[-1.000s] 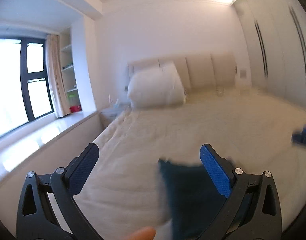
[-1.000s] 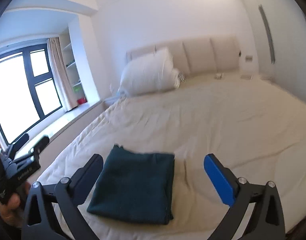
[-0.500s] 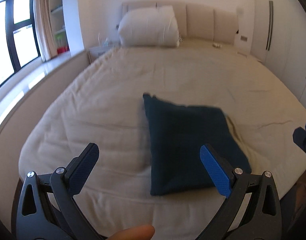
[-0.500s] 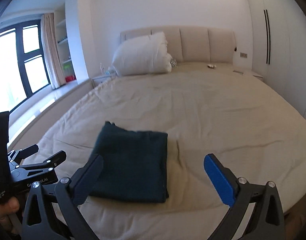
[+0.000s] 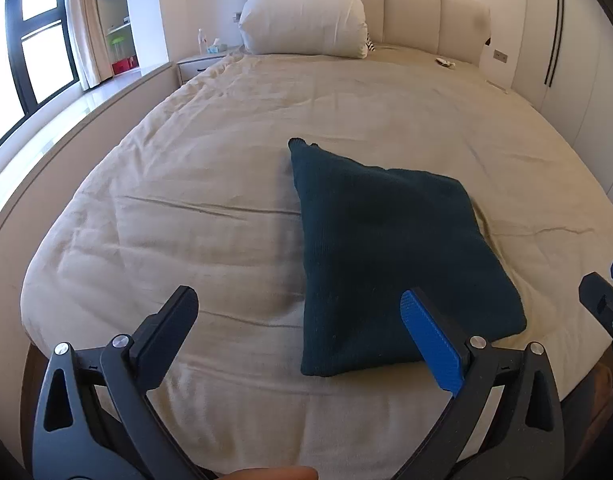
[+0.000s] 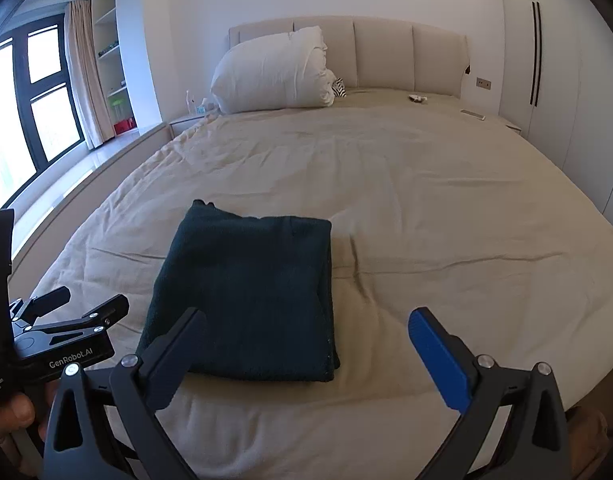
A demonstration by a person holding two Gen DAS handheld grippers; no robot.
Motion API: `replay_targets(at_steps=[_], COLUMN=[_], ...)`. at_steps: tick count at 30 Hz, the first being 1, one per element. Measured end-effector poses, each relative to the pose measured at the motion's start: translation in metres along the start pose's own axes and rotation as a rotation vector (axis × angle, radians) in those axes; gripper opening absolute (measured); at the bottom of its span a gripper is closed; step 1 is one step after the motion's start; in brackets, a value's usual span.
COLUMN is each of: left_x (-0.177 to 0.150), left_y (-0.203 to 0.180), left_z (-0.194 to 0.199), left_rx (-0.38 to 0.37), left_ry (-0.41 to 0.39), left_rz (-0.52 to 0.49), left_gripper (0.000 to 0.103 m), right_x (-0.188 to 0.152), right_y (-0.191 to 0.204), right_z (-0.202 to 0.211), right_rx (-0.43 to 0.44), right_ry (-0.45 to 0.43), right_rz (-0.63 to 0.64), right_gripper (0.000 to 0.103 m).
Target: Fold small clothes
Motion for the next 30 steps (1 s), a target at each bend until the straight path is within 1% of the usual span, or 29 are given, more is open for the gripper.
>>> replay_targets(at_steps=[10,30], left_x=[-0.0013,-0.0012], left_y=[0.0033,0.0061], left_z=[-0.0023,-0.0047], left_rx=[-0.001,0.002], left_ry=[0.008,0.012], left_rz=[-0.002,-0.003], left_gripper=[0.103,0.103], right_x=[-0.0060,-0.0063], right_y=[0.0002,-0.0011], right_z=[-0.0032,-0.0023], right_rx=[0.007,0.012], right_ry=[0.029,0.030], right_rz=[0.015,0.013], right_gripper=[0.103,0.103])
Point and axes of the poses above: each gripper's, at about its wrist camera, not at the fingertips, and z roughly against the way its jaws point, y to its left, x to its top, the point moved 7 cm from there along -z, roughly the way its jaws point, and after that the axes turned 13 degrees about -y, right-handed, at the moved point
